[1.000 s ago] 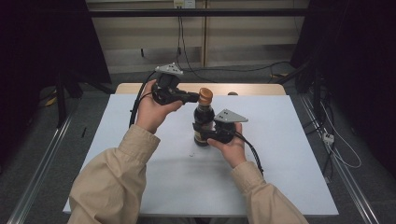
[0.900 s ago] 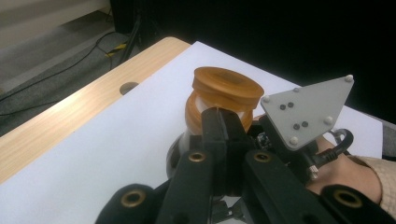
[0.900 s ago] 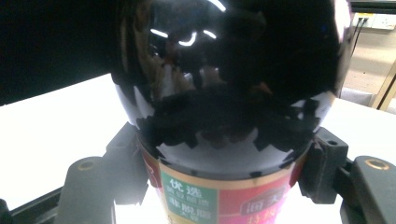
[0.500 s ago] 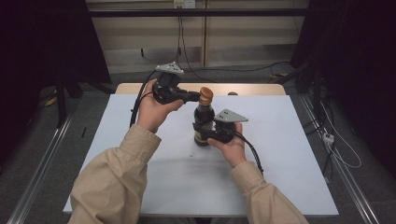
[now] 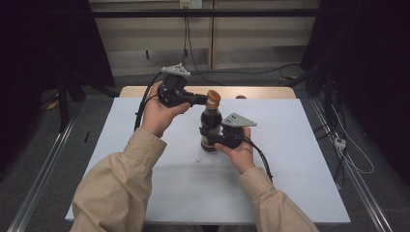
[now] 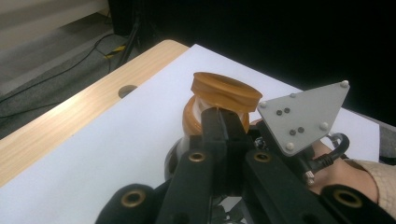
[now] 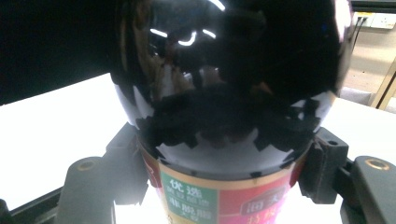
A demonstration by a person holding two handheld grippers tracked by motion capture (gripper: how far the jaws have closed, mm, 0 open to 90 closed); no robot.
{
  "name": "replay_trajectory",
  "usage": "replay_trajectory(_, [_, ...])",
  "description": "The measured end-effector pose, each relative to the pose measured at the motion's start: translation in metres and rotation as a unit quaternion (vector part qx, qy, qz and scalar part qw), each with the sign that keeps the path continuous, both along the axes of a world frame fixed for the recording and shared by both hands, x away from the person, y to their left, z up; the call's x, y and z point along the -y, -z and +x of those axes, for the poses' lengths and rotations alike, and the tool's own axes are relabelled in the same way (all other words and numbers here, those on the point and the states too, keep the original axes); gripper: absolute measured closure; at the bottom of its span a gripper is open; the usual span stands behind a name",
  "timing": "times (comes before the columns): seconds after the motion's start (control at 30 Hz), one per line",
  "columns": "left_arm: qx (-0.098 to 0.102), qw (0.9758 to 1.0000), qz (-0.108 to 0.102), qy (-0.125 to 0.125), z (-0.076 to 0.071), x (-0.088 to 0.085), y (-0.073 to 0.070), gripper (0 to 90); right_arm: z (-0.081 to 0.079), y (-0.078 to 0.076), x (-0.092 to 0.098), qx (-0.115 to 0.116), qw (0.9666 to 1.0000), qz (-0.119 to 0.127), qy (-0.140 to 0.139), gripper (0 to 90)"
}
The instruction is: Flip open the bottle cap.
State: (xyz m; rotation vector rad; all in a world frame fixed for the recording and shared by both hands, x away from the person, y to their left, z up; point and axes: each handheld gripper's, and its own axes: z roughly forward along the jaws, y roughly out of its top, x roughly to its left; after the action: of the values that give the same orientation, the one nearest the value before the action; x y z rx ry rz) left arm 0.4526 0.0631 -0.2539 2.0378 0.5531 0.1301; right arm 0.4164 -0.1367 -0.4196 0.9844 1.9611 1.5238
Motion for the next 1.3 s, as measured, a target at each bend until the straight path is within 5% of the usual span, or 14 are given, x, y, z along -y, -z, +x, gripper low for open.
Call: replay_trajectory(1.3, [0.004,0.9999,-0.010,-0.004,0.0014,0.0054,-0.0064,90.0,0.0005,0.0009,0.0005,-0.001,1.0000,0.006,0.001,30.5])
